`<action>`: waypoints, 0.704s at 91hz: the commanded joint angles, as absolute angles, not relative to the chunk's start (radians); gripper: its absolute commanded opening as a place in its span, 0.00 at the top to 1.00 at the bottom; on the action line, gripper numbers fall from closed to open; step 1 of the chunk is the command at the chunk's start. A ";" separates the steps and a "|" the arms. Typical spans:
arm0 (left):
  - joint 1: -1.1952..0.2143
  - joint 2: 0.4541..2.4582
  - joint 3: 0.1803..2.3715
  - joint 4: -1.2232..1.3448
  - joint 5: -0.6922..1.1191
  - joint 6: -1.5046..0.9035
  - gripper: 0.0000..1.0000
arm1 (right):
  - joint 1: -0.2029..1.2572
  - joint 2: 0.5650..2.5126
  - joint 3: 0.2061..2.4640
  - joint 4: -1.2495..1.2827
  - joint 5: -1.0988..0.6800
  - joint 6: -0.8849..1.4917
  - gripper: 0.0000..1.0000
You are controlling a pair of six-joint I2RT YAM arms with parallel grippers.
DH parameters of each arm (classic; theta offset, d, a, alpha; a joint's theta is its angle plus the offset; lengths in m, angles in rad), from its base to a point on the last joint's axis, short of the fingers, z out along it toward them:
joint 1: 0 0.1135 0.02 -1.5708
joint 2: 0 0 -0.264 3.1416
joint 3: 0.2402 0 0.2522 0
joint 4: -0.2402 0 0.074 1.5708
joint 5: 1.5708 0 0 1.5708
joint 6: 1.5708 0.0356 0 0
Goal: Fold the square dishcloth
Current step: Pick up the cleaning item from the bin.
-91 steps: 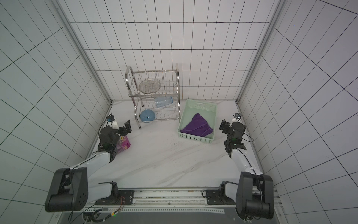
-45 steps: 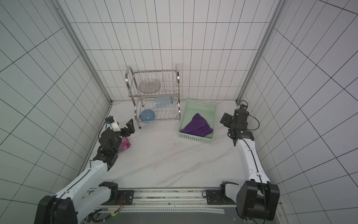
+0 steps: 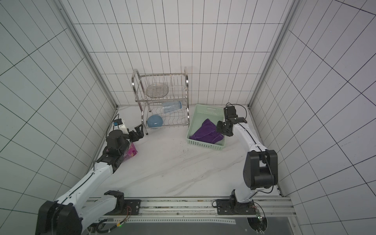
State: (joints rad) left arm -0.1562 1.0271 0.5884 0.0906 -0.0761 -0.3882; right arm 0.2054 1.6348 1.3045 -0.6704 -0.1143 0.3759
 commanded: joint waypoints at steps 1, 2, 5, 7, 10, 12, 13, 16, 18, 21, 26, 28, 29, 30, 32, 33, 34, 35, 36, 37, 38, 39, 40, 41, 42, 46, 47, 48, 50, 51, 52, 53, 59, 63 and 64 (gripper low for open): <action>-0.158 1.034 0.613 0.058 -0.063 -0.416 0.02 | 0.228 1.653 1.336 -0.763 -0.104 0.417 0.51; -0.158 1.035 0.612 0.058 -0.064 -0.417 0.02 | 0.230 1.654 1.334 -0.763 -0.104 0.423 0.51; -0.158 1.039 0.612 0.060 -0.065 -0.420 0.02 | 0.237 1.656 1.327 -0.764 -0.102 0.438 0.52; -0.158 1.040 0.611 0.061 -0.065 -0.421 0.02 | 0.241 1.658 1.323 -0.763 -0.098 0.447 0.53; -0.158 1.046 0.611 0.061 -0.064 -0.424 0.02 | 0.246 1.659 1.316 -0.763 -0.085 0.460 0.53; -0.157 1.050 0.613 0.059 -0.064 -0.425 0.02 | 0.248 1.662 1.313 -0.763 -0.078 0.472 0.53; -0.158 1.052 0.614 0.060 -0.063 -0.425 0.02 | 0.249 1.663 1.311 -0.763 -0.075 0.478 0.53; -0.158 1.057 0.617 0.059 -0.062 -0.426 0.02 | 0.251 1.670 1.309 -0.762 -0.065 0.490 0.52; -0.158 1.061 0.621 0.056 -0.060 -0.426 0.02 | 0.252 1.677 1.307 -0.764 -0.055 0.498 0.52; -0.159 1.066 0.623 0.055 -0.055 -0.427 0.02 | 0.252 1.687 1.308 -0.766 -0.043 0.509 0.51; -0.158 1.076 0.632 0.050 -0.049 -0.425 0.02 | 0.251 1.708 1.312 -0.772 -0.022 0.520 0.48; -0.158 1.078 0.634 0.047 -0.047 -0.425 0.02 | 0.251 1.716 1.318 -0.774 -0.011 0.525 0.47; -0.158 1.079 0.636 0.047 -0.047 -0.425 0.02 | 0.250 1.720 1.319 -0.774 -0.009 0.528 0.47; -0.158 1.081 0.638 0.045 -0.046 -0.425 0.02 | 0.250 1.726 1.321 -0.776 -0.004 0.529 0.47; -0.158 1.084 0.640 0.042 -0.046 -0.426 0.02 | 0.250 1.734 1.329 -0.780 -0.001 0.532 0.47; -0.159 1.084 0.642 0.041 -0.046 -0.425 0.02 | 0.250 1.739 1.334 -0.782 0.001 0.532 0.46; -0.159 1.086 0.643 0.040 -0.046 -0.425 0.02 | 0.250 1.745 1.337 -0.784 0.004 0.533 0.46; -0.159 1.087 0.644 0.039 -0.046 -0.425 0.02 | 0.250 1.747 1.341 -0.784 0.006 0.535 0.46; -0.158 1.089 0.645 0.038 -0.045 -0.425 0.02 | 0.250 1.753 1.344 -0.785 0.008 0.537 0.46; -0.158 1.091 0.646 0.038 -0.044 -0.423 0.02 | 0.249 1.758 1.347 -0.786 0.009 0.538 0.46; -0.158 1.091 0.647 0.036 -0.044 -0.423 0.02 | 0.250 1.764 1.351 -0.785 0.012 0.539 0.46; -0.158 1.093 0.648 0.036 -0.043 -0.423 0.02 | 0.250 1.767 1.353 -0.785 0.015 0.540 0.45; -0.158 1.093 0.648 0.034 -0.042 -0.422 0.02 | 0.250 1.772 1.356 -0.786 0.015 0.542 0.45; -0.157 1.094 0.649 0.034 -0.043 -0.421 0.02 | 0.250 1.776 1.358 -0.785 0.017 0.543 0.45; -0.158 1.095 0.650 0.034 -0.042 -0.421 0.02 | 0.250 1.778 1.363 -0.785 0.019 0.544 0.45; -0.158 1.097 0.651 0.034 -0.041 -0.418 0.02 | 0.250 1.797 1.374 -0.782 0.026 0.548 0.44; -0.158 1.097 0.652 0.034 -0.040 -0.418 0.02 | 0.250 1.802 1.376 -0.781 0.030 0.549 0.44; -0.158 1.098 0.652 0.034 -0.039 -0.417 0.02 | 0.250 1.805 1.380 -0.780 0.034 0.550 0.44; -0.158 1.098 0.651 0.034 -0.037 -0.417 0.02 | 0.250 1.812 1.386 -0.780 0.042 0.552 0.44; -0.158 1.098 0.651 0.034 -0.035 -0.416 0.02 | 0.250 1.817 1.389 -0.780 0.046 0.553 0.44; -0.159 1.098 0.651 0.034 -0.035 -0.417 0.02 | 0.250 1.821 1.392 -0.780 0.050 0.553 0.44; -0.158 1.099 0.651 0.034 -0.035 -0.416 0.02 | 0.250 1.825 1.395 -0.780 0.052 0.554 0.43; -0.159 1.099 0.651 0.034 -0.029 -0.414 0.02 | 0.249 1.850 1.418 -0.782 0.079 0.558 0.43; -0.158 1.098 0.652 0.034 -0.027 -0.411 0.02 | 0.247 1.866 1.434 -0.784 0.098 0.561 0.43; -0.158 1.098 0.652 0.034 -0.027 -0.411 0.02 | 0.246 1.871 1.439 -0.784 0.104 0.562 0.43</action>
State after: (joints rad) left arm -0.1562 1.0939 0.6292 0.0402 -0.0444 -0.4206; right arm 0.2424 1.8332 1.3849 -0.7609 0.0227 0.5369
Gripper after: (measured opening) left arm 0.980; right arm 0.568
